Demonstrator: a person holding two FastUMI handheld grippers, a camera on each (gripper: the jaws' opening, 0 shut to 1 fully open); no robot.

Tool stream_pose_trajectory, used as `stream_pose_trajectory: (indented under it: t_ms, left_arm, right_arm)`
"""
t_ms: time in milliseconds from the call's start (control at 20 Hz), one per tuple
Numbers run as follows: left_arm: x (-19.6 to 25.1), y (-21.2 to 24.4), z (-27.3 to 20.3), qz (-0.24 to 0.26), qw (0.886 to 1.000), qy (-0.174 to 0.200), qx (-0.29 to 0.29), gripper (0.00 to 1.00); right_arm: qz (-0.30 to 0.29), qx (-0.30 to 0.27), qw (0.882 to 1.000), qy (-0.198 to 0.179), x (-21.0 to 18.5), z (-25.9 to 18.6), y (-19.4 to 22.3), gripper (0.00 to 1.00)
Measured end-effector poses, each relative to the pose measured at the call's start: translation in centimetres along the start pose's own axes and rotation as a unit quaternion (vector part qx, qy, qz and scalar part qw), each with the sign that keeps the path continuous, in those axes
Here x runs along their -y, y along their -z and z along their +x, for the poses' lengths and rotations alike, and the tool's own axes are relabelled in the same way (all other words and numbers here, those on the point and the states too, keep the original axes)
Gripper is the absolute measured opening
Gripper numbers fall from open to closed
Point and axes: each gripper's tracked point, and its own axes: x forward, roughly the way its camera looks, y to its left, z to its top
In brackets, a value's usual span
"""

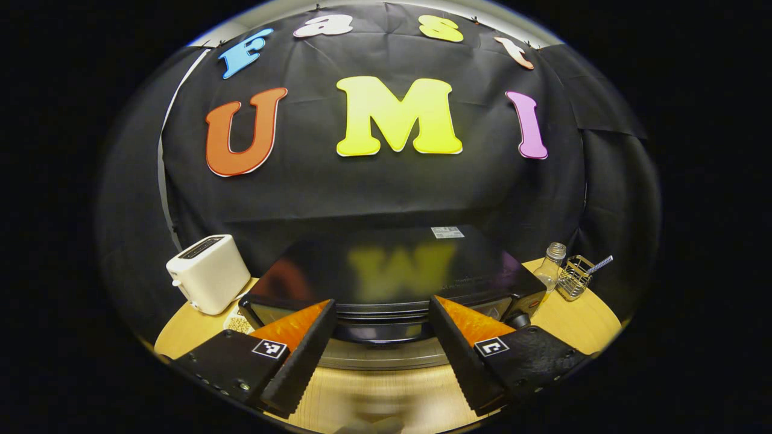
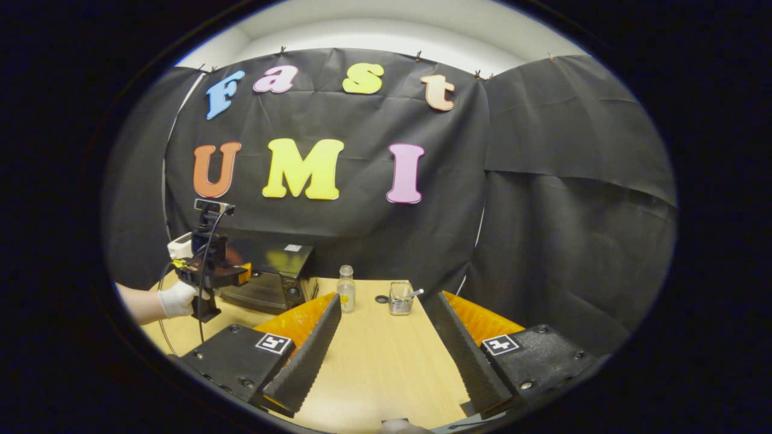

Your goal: Open the electric oven with the left hand, put the food in, and close the electric oven.

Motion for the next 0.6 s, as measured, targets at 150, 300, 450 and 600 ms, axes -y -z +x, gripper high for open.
stream_pose_trajectory:
  t_ms: [150,300,450,600]
  left_arm:
    - [0.0,0.2,-0.4,-0.001,1.000,0.003,-0.008,0.97]
    - [0.0,0.7,-1.2,-0.003,1.000,0.003,-0.011,0.97]
    - [0.1,1.3,-2.3,-0.004,1.000,0.003,-0.013,0.97]
    - [0.3,2.2,-3.7,-0.001,1.000,0.003,-0.014,0.98]
  right_arm:
    - [0.002,-0.005,1.000,-0.008,-0.3,0.0,0.3,1.00]
    - [0.006,-0.007,1.000,-0.016,-0.5,-0.1,0.6,1.00]
    - [0.005,-0.008,1.000,-0.022,-0.7,0.0,0.7,1.00]
    - [0.001,-0.015,1.000,-0.023,-0.5,0.1,1.4,1.00]
